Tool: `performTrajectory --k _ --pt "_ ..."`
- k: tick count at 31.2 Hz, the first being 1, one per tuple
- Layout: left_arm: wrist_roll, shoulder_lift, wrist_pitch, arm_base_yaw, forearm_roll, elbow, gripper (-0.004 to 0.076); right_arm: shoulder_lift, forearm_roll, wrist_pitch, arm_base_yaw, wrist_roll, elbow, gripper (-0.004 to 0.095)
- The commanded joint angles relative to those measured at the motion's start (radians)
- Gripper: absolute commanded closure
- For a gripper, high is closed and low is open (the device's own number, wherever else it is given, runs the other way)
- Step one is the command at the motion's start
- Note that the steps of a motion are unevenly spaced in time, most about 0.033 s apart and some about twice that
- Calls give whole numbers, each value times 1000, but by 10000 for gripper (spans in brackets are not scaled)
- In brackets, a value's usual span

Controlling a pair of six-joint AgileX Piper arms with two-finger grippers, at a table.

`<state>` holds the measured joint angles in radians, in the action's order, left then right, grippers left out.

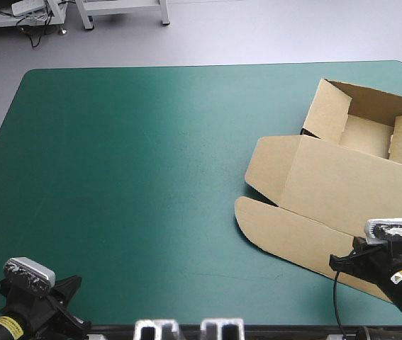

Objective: Fold the box

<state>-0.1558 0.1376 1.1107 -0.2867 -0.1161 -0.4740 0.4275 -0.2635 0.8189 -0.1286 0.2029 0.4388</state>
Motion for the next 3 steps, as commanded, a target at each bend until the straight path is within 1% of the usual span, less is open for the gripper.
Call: performTrajectory --k 1,3 --pt "8 17 -67 -8 -16 -22 733 9 -15 -59 0 2 28 921" --pt "8 17 -67 -8 -16 -22 733 9 -15 -59 0 2 28 921"
